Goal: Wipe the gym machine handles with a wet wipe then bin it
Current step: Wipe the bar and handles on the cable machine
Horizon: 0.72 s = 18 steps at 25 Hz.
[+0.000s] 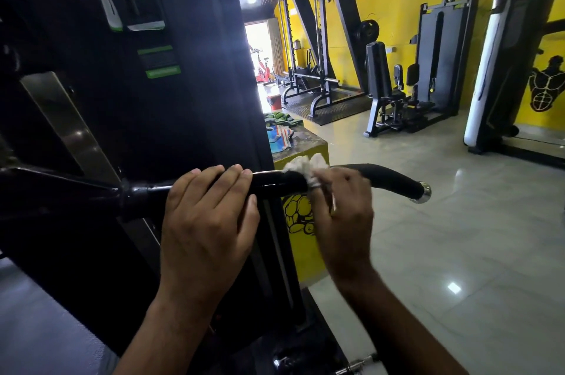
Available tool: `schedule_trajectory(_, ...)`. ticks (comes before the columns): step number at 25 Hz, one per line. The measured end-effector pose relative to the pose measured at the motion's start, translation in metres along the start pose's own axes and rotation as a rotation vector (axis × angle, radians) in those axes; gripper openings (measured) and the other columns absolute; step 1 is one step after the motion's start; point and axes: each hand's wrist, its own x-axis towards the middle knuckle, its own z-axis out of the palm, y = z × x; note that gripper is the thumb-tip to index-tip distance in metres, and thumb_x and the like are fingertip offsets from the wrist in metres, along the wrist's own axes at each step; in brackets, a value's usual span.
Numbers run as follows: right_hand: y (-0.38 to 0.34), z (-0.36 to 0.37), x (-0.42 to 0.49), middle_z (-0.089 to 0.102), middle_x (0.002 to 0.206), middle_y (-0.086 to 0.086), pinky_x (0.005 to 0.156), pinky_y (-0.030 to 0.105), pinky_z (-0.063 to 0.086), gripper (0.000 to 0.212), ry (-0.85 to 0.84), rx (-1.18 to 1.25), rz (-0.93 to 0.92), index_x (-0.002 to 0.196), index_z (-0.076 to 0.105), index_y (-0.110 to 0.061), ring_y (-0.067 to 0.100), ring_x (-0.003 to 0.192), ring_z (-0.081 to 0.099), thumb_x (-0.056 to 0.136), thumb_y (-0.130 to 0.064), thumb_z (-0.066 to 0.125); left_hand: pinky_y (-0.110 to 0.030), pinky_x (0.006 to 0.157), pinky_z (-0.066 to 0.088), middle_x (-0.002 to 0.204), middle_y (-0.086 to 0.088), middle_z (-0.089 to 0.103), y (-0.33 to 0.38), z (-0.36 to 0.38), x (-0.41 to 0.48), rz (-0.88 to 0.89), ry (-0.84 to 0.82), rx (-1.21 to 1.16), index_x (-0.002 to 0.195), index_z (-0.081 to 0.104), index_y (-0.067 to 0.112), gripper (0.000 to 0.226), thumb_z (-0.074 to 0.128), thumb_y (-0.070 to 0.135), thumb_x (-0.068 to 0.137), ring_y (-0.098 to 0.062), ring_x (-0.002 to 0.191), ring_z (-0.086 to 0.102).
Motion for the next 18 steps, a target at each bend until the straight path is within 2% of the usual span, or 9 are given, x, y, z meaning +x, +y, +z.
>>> schedule_trajectory(2, 0.006, -0.005, 0.012, 0.063, 0.098, 0.002, 0.077, 0.032, 0.044, 0.011, -0.063, -0.044, 0.069, 0.102, 0.064, -0.013, 0.020, 0.090, 0.052, 0.095, -0.014, 0.057, -0.043, 0.107, 0.036, 0.117, -0.006, 0.070, 0.003, 0.002, -0.001, -0.030, 0.000, 0.002, 0.117, 0.070, 0.007, 0.031, 0.060, 0.021, 0.091, -0.026, 0.113, 0.061)
schedule_trajectory(3, 0.005, -0.006, 0.015, 0.063, 0.101, 0.003, 0.080, 0.034, 0.046, 0.013, -0.123, -0.055, 0.040, 0.104, 0.063, -0.014, 0.021, 0.093, 0.053, 0.095, -0.014, 0.054, -0.043, 0.107, 0.036, 0.117, -0.006, 0.070, 0.005, 0.003, -0.001, -0.043, -0.002, 0.008, 0.116, 0.070, 0.007, 0.031, 0.060, 0.021, 0.090, -0.027, 0.113, 0.061)
schedule_trajectory(6, 0.009, -0.007, 0.018, 0.064, 0.110, 0.005, 0.090, 0.033, 0.047, 0.026, -0.329, -0.129, -0.227, 0.110, 0.064, -0.012, 0.019, 0.103, 0.052, 0.093, -0.016, 0.045, -0.043, 0.106, 0.036, 0.115, -0.007, 0.071, 0.013, 0.007, 0.000, -0.061, -0.027, 0.028, 0.114, 0.070, 0.007, 0.031, 0.059, 0.023, 0.090, -0.028, 0.111, 0.061)
schedule_trajectory(8, 0.014, -0.009, 0.025, 0.065, 0.104, 0.002, 0.083, 0.036, 0.048, 0.020, -0.325, -0.049, -0.098, 0.106, 0.064, -0.014, 0.016, 0.097, 0.051, 0.094, -0.011, 0.048, -0.043, 0.106, 0.036, 0.115, -0.007, 0.071, 0.016, 0.010, 0.002, -0.060, -0.057, 0.038, 0.115, 0.070, 0.007, 0.032, 0.058, 0.024, 0.090, -0.028, 0.111, 0.061)
schedule_trajectory(9, 0.014, -0.010, 0.026, 0.065, 0.103, 0.001, 0.082, 0.036, 0.048, 0.019, -0.334, -0.014, -0.066, 0.104, 0.064, -0.015, 0.014, 0.096, 0.050, 0.093, -0.009, 0.050, -0.043, 0.106, 0.037, 0.115, -0.008, 0.070, 0.018, 0.012, 0.002, -0.057, -0.069, 0.045, 0.115, 0.070, 0.006, 0.033, 0.058, 0.024, 0.089, -0.028, 0.111, 0.061)
schedule_trajectory(12, 0.013, -0.010, 0.032, 0.065, 0.110, 0.001, 0.083, 0.026, 0.042, 0.027, -0.531, -0.018, -0.232, 0.109, 0.065, -0.015, 0.015, 0.103, 0.052, 0.089, -0.015, 0.047, -0.044, 0.106, 0.038, 0.115, -0.009, 0.070, 0.021, 0.016, 0.002, -0.050, -0.090, 0.063, 0.113, 0.070, 0.005, 0.032, 0.059, 0.023, 0.089, -0.028, 0.111, 0.061)
schedule_trajectory(15, 0.020, -0.004, 0.063, 0.064, 0.101, -0.004, 0.069, 0.018, 0.038, 0.021, -0.690, -0.059, -0.036, 0.108, 0.067, -0.020, 0.011, 0.095, 0.054, 0.094, -0.011, 0.054, -0.045, 0.106, 0.038, 0.116, -0.010, 0.070, 0.020, 0.019, 0.001, -0.064, -0.119, 0.083, 0.114, 0.070, 0.005, 0.033, 0.059, 0.024, 0.089, -0.028, 0.112, 0.061)
schedule_trajectory(16, 0.020, -0.001, 0.073, 0.061, 0.097, -0.007, 0.065, 0.015, 0.036, 0.021, -0.761, -0.042, -0.026, 0.107, 0.068, -0.020, 0.009, 0.091, 0.054, 0.095, -0.010, 0.055, -0.045, 0.107, 0.038, 0.117, -0.010, 0.070, 0.020, 0.019, 0.000, -0.069, -0.128, 0.095, 0.114, 0.070, 0.005, 0.033, 0.059, 0.024, 0.089, -0.028, 0.113, 0.061)
schedule_trajectory(18, 0.010, 0.013, 0.083, 0.057, 0.097, -0.011, 0.068, 0.015, 0.038, 0.021, -0.902, -0.018, -0.197, 0.107, 0.068, -0.021, 0.007, 0.090, 0.051, 0.096, -0.010, 0.053, -0.044, 0.106, 0.038, 0.116, -0.010, 0.070, 0.021, 0.020, 0.000, -0.076, -0.135, 0.114, 0.113, 0.070, 0.005, 0.032, 0.059, 0.023, 0.090, -0.028, 0.113, 0.061)
